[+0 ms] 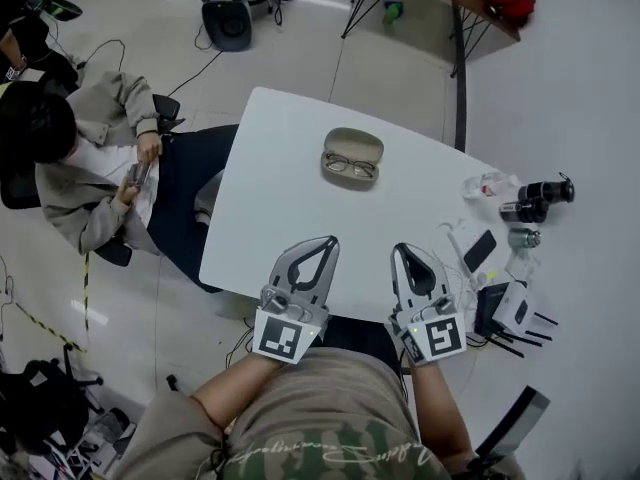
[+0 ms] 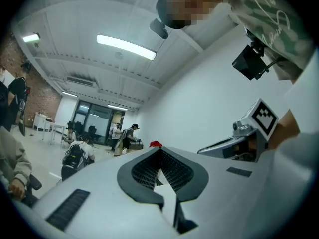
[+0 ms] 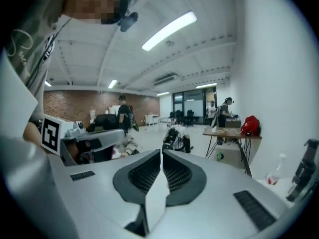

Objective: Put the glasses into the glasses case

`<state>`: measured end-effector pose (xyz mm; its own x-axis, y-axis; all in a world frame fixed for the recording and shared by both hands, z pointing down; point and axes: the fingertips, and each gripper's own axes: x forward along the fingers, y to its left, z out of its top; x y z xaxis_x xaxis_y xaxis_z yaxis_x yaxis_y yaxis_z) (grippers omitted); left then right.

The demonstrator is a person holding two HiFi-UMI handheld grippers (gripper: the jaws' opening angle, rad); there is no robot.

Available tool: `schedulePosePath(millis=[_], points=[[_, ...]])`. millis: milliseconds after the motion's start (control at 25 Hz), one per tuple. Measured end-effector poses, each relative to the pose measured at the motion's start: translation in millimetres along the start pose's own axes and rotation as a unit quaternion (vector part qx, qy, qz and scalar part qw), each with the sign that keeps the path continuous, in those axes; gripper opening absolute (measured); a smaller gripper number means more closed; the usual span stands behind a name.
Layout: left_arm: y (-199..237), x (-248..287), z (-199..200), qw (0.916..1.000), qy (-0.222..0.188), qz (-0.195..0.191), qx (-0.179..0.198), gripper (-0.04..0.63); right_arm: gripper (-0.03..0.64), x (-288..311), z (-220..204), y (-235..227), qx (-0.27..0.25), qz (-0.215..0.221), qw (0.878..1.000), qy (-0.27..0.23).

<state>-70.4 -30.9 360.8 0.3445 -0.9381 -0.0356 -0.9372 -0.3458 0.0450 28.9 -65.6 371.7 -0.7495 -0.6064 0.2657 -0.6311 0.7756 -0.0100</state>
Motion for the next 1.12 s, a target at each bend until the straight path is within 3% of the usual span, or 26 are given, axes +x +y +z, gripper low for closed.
schedulePosePath(millis=[200, 360, 680, 1120], points=[[-73.6, -43.3, 17.9, 0.9997, 0.004, 0.019, -0.012, 0.006, 0.023, -105.1, 0.6, 43.6, -0.012, -0.003, 0.999, -0.052], [-160.5, -83.2, 25.8, 0.9995, -0.001, 0.03, -0.007, 0.006, 0.021, -197.4, 0.2, 53.9, 0.016, -0.019, 0.993, -0.112], [-319.7, -146.8, 16.5, 0.9992, 0.029, 0.026, -0.005, 0.006, 0.011, -335.7, -37.2, 65.4, 0.026, -0.017, 0.992, -0.12], [-398.3, -181.8, 39.0, 0.9999, 0.006, 0.001, 0.01, 0.006, 0.011, -418.3, -29.3, 92.3, -0.022, -0.032, 0.988, -0.149]])
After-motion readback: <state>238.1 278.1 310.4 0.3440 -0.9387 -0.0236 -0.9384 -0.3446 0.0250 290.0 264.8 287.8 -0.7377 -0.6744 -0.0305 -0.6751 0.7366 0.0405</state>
